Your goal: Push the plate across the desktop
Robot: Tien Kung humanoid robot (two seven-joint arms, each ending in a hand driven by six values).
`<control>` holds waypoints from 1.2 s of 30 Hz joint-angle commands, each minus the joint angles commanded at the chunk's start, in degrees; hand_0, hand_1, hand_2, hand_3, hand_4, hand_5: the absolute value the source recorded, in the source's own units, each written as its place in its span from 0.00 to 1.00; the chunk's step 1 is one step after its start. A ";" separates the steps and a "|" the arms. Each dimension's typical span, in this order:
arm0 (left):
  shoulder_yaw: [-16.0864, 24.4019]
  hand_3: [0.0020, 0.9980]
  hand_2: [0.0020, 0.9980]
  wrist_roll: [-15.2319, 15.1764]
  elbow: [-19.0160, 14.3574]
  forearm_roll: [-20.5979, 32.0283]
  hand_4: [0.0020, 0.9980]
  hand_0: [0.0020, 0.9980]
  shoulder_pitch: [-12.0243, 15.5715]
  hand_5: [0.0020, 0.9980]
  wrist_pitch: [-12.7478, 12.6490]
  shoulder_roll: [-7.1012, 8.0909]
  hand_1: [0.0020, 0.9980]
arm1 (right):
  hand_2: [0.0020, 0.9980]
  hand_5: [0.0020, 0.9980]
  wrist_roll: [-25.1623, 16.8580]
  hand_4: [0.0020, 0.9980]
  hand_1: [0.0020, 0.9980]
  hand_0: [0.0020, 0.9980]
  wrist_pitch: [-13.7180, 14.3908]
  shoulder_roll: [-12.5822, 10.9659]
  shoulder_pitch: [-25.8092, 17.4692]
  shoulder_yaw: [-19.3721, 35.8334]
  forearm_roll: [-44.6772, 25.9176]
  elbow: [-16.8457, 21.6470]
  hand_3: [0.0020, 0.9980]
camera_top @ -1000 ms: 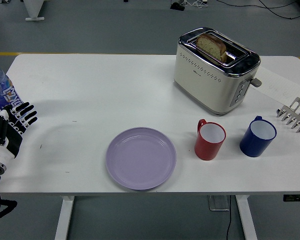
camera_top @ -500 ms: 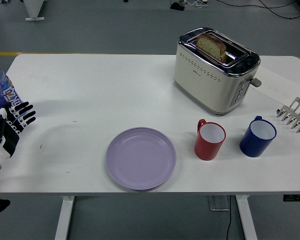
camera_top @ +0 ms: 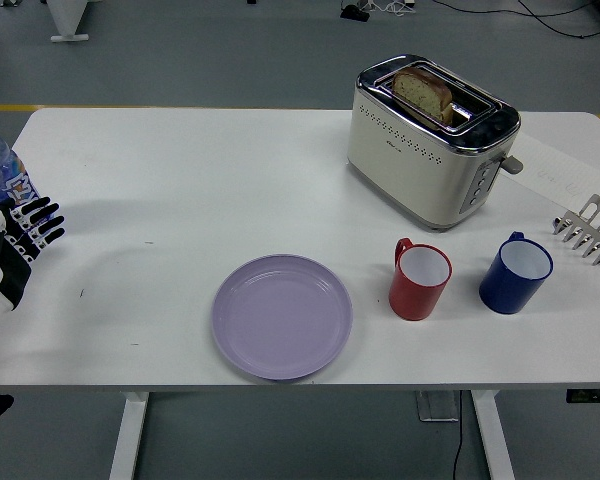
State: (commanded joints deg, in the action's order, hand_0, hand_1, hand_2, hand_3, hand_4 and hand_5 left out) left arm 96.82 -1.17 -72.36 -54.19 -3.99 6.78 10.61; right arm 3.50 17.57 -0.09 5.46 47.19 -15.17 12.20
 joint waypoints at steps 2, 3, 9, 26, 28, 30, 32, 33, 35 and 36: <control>0.09 0.69 0.78 -0.05 -0.12 0.03 0.56 0.80 -0.16 1.00 -0.08 -0.06 0.79 | 0.61 0.57 0.24 0.39 0.47 0.57 0.13 0.04 0.14 0.22 0.44 0.05 0.62; 0.09 0.69 0.78 -0.05 -0.13 0.03 0.56 0.80 -0.17 1.00 -0.08 -0.06 0.79 | 0.61 0.57 0.26 0.39 0.47 0.57 0.14 0.04 0.15 0.24 0.47 0.05 0.62; 0.92 0.69 0.79 -0.38 -0.43 -0.03 0.56 0.80 -0.31 1.00 -0.44 -0.12 0.79 | 0.61 0.57 0.59 0.39 0.47 0.57 0.39 -0.24 0.92 0.60 1.09 0.07 0.62; 0.88 0.68 0.78 -0.44 -0.57 0.07 0.57 0.80 -1.03 1.00 -0.58 0.15 0.79 | 0.61 0.57 0.46 0.39 0.47 0.57 0.20 -0.77 1.55 0.44 0.91 -0.09 0.61; 0.93 0.68 0.78 -0.44 -0.59 0.09 0.57 0.80 -1.12 1.00 -0.55 0.11 0.79 | 0.61 0.57 0.48 0.39 0.47 0.57 0.22 -0.81 1.60 0.42 0.86 -0.08 0.61; 0.94 0.68 0.78 -0.44 -0.60 0.10 0.57 0.80 -1.25 1.00 -0.52 0.11 0.79 | 0.61 0.57 0.55 0.39 0.47 0.57 0.30 -0.80 1.65 0.49 0.92 -0.05 0.61; 0.91 0.68 0.78 -0.44 -0.60 0.12 0.57 0.80 -1.38 1.00 -0.51 0.11 0.79 | 0.61 0.57 0.75 0.39 0.47 0.57 0.44 -0.78 1.69 0.69 1.22 0.01 0.61; 0.95 0.68 0.78 -0.44 -0.59 0.12 0.57 0.80 -1.42 1.00 -0.53 0.09 0.79 | 0.61 0.57 0.85 0.39 0.47 0.57 0.49 -0.79 1.72 0.75 1.34 0.04 0.61; 1.07 0.68 0.78 -0.45 -0.55 0.08 0.57 0.80 -1.47 1.00 -0.57 0.02 0.79 | 0.61 0.57 1.00 0.39 0.47 0.57 0.56 -0.82 1.81 0.78 1.40 0.07 0.61; 1.11 0.68 0.78 -0.45 -0.54 0.07 0.57 0.80 -1.48 1.00 -0.58 0.00 0.79 | 0.61 0.57 1.03 0.39 0.47 0.57 0.57 -0.82 1.83 0.78 1.38 0.07 0.61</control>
State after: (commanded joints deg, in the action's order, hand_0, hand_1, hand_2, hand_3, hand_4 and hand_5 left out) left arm 97.92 -1.62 -72.90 -54.12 -5.47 6.20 10.61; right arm 4.53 18.14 -0.91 7.30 47.97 -13.79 12.27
